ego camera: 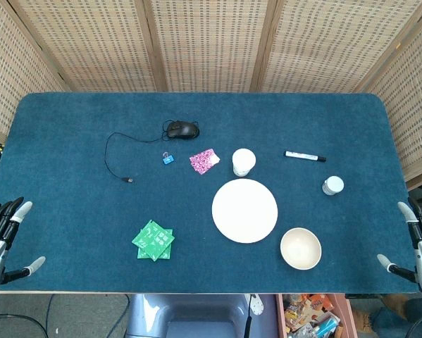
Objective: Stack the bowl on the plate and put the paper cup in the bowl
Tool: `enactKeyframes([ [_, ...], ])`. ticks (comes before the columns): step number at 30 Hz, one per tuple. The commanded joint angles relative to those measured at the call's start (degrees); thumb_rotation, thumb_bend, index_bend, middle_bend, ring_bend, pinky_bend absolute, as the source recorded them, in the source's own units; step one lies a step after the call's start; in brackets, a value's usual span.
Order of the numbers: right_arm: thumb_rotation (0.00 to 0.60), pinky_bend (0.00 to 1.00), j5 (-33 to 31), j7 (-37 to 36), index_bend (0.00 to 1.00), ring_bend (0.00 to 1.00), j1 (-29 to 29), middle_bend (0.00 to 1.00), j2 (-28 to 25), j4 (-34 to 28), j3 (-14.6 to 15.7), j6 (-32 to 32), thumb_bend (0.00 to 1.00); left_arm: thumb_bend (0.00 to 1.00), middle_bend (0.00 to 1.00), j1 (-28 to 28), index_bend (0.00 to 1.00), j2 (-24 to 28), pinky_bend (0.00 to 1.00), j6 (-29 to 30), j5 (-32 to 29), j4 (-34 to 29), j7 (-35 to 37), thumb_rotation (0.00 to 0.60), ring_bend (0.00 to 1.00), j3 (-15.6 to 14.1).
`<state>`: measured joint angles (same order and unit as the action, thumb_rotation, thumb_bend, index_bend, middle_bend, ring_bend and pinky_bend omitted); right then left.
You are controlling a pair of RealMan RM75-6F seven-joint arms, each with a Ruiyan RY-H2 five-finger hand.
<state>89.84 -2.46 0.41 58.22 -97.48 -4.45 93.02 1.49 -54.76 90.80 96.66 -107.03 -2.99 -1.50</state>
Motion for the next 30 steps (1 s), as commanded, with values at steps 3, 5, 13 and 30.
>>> enactKeyframes([
  [3, 0.6, 0.0, 0.15, 0.18, 0.0, 0.0, -0.01, 0.0, 0.01, -0.07, 0.02, 0.07, 0.0, 0.0, 0.0, 0.06, 0.0, 0.14, 0.0, -0.18, -0.24, -0.02, 0.3, 0.6, 0.0, 0.06],
  [5, 0.6, 0.0, 0.32, 0.22, 0.0, 0.0, -0.09, 0.0, 0.01, -0.05, 0.1, -0.06, 0.0, 0.0, 0.0, 0.1, 0.0, 0.18, 0.0, -0.35, -0.41, -0.01, 0.33, 0.6, 0.0, 0.06],
  [13, 0.6, 0.0, 7.99, 1.28, 0.01, 0.0, -4.15, 0.0, 0.68, 3.74, 2.94, -5.61, 0.0, 0.0, 0.0, 0.36, 0.0, 0.11, 0.0, -0.76, -0.68, -0.2, -0.07, 0.6, 0.0, 0.28],
  [30, 0.6, 0.0, 28.53, -5.93, 0.2, 0.0, -17.97, 0.0, 13.56, 24.48, 10.49, -16.22, 0.0, 0.0, 0.0, 1.49, 0.0, -0.28, 0.0, -3.55, -5.98, -1.18, -1.46, 0.6, 0.0, 1.88],
])
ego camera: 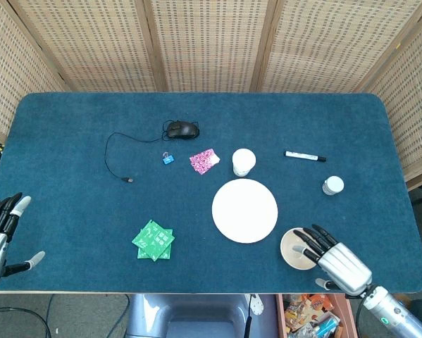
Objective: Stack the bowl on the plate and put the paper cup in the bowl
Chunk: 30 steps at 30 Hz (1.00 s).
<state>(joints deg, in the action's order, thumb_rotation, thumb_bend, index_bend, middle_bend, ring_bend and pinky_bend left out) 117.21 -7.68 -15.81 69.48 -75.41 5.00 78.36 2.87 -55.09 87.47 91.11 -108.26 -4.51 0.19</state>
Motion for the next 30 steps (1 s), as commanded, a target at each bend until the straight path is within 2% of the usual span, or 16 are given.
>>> enactKeyframes([
  [1, 0.6, 0.0, 1.12, -0.82, 0.2, 0.0, -2.03, 0.0, 2.75, 2.84, 1.19, -1.89, 0.0, 0.0, 0.0, 0.14, 0.0, 0.04, 0.0, -0.24, -0.54, 0.06, 0.08, 0.6, 0.0, 0.24],
  [7, 0.6, 0.0, -0.31, -0.61, 0.21, 0.0, -3.3, 0.0, 4.73, 4.93, 1.66, -3.86, 0.0, 0.0, 0.0, 0.26, 0.0, 0.05, 0.0, -0.6, -0.93, 0.07, -0.04, 0.6, 0.0, 0.27],
  [12, 0.6, 0.0, -1.58, -0.86, 0.3, 0.0, -3.61, 0.0, 5.53, 6.96, 2.7, -5.29, 0.02, 0.0, 0.0, 0.37, 0.0, 0.08, 0.0, -0.77, -1.14, -0.03, 0.04, 0.6, 0.0, 0.36],
  [15, 0.6, 0.0, -2.53, -1.56, 0.37, 0.0, -3.81, 0.0, 6.31, 7.91, 3.09, -5.88, 0.14, 0.0, 0.0, 0.32, 0.0, 0.12, 0.0, -0.7, -0.87, -0.04, 0.09, 0.6, 0.0, 0.23],
  [19, 0.6, 0.0, -3.55, -2.71, 0.43, 0.0, -4.11, 0.0, 7.57, 9.03, 3.46, -6.27, 0.32, 0.0, 0.0, 0.36, 0.0, 0.3, 0.0, -0.85, -0.89, 0.01, 0.56, 0.6, 0.0, 0.16],
  [23, 0.6, 0.0, -4.23, -3.32, 0.49, 0.0, -4.24, 0.0, 8.6, 9.94, 3.52, -5.82, 0.44, 0.0, 0.0, 0.41, 0.0, 0.53, 0.0, -0.84, -1.41, 0.1, 1.14, 0.6, 0.0, 0.43],
  [30, 0.6, 0.0, -4.64, -4.69, 0.54, 0.0, -4.06, 0.0, 10.04, 11.91, 3.54, -2.22, 0.49, 0.0, 0.0, 0.52, 0.0, 0.69, 0.0, -1.07, -1.46, 0.16, 1.48, 0.6, 0.0, 0.4],
])
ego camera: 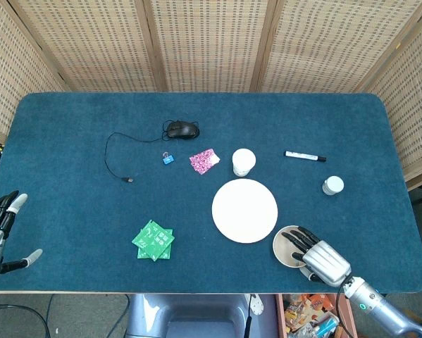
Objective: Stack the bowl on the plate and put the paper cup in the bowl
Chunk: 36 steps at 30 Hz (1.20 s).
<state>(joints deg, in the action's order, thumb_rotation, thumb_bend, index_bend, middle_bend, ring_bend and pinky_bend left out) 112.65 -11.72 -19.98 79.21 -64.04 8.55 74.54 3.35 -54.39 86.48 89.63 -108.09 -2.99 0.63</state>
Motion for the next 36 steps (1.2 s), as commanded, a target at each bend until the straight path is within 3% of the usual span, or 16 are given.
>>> enactKeyframes([
  [1, 0.6, 0.0, -0.11, -0.81, 0.54, 0.0, 0.12, 0.0, 0.22, 0.54, -0.09, 2.22, 0.49, 0.0, 0.0, 0.04, 0.0, 0.01, 0.0, -0.12, 0.02, -0.03, -0.01, 0.6, 0.0, -0.06],
  [10, 0.6, 0.0, -1.07, 0.04, 0.55, 0.0, -2.66, 0.01, -3.9, -5.98, -4.23, 6.84, 0.49, 0.0, 0.0, 0.48, 0.0, 0.54, 0.0, -0.8, -0.68, 0.08, 1.23, 0.6, 0.0, 0.27],
  [20, 0.6, 0.0, -7.9, 4.68, 0.55, 0.0, -11.88, 0.01, -7.94, -16.47, -12.23, -4.13, 0.49, 0.0, 0.0, 1.58, 0.0, 0.72, 0.0, -2.76, -2.64, 0.22, 1.65, 0.6, 0.0, 0.93],
  [26, 0.6, 0.0, -11.24, 5.79, 0.55, 0.0, -16.52, 0.01, -5.58, -17.51, -14.24, -11.4, 0.49, 0.0, 0.0, 2.25, 0.0, 0.43, 0.0, -3.97, -4.21, 0.12, 0.77, 0.6, 0.0, 1.38],
  [36, 0.6, 0.0, -16.63, 9.93, 0.55, 0.0, -21.04, 0.01, 2.5, -13.07, -15.33, -19.32, 0.49, 0.0, 0.0, 2.75, 0.0, 0.15, 0.0, -4.89, -5.8, 0.02, -0.14, 0.6, 0.0, 1.72],
])
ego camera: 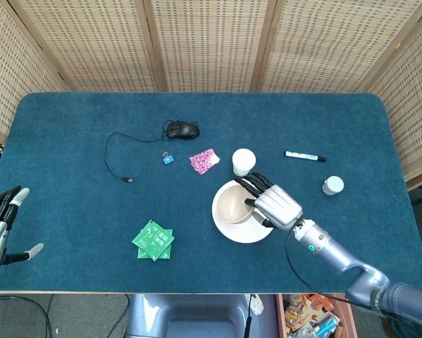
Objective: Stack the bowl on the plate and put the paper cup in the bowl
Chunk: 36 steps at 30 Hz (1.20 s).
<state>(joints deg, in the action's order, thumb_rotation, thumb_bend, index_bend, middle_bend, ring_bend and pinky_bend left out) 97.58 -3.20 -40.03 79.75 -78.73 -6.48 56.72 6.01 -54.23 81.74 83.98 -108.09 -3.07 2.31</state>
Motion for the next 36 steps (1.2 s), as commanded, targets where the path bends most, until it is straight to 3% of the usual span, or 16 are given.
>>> enactKeyframes([
  [1, 0.6, 0.0, -1.92, 1.68, 0.55, 0.0, -1.08, 0.01, 2.5, 2.01, -0.29, -1.7, 0.49, 0.0, 0.0, 0.12, 0.0, 0.0, 0.0, -0.23, -0.23, 0.0, -0.04, 0.6, 0.0, 0.04],
  [21, 0.6, 0.0, -4.01, 1.33, 0.55, 0.0, -0.93, 0.02, 6.74, 8.37, 2.14, -0.37, 0.49, 0.0, 0.0, 0.19, 0.0, 0.1, 0.0, -0.27, 0.07, -0.2, 0.17, 0.6, 0.0, -0.26],
  [31, 0.6, 0.0, -4.7, 0.42, 0.55, 0.0, -1.41, 0.03, 8.93, 9.73, 1.84, 0.77, 0.49, 0.0, 0.0, 0.2, 0.0, 0.07, 0.0, -0.22, -0.15, -0.25, 0.19, 0.6, 0.0, -0.23],
  [32, 0.6, 0.0, -4.76, 0.51, 0.52, 0.0, -1.43, 0.03, 9.0, 9.82, 1.96, 0.65, 0.48, 0.0, 0.0, 0.18, 0.0, 0.1, 0.0, -0.17, -0.14, -0.23, 0.26, 0.6, 0.0, -0.24],
  [35, 0.6, 0.0, -5.14, 0.97, 0.23, 0.0, -1.43, 0.03, 8.82, 9.78, 2.62, -0.24, 0.41, 0.0, 0.0, 0.14, 0.0, 0.2, 0.0, -0.12, -0.07, -0.23, 0.43, 0.6, 0.0, -0.29],
  [36, 0.6, 0.0, -5.38, 0.97, 0.19, 0.0, -1.38, 0.03, 8.57, 9.41, 2.84, -0.56, 0.39, 0.0, 0.0, 0.12, 0.0, 0.23, 0.0, -0.1, -0.03, -0.21, 0.49, 0.6, 0.0, -0.31],
])
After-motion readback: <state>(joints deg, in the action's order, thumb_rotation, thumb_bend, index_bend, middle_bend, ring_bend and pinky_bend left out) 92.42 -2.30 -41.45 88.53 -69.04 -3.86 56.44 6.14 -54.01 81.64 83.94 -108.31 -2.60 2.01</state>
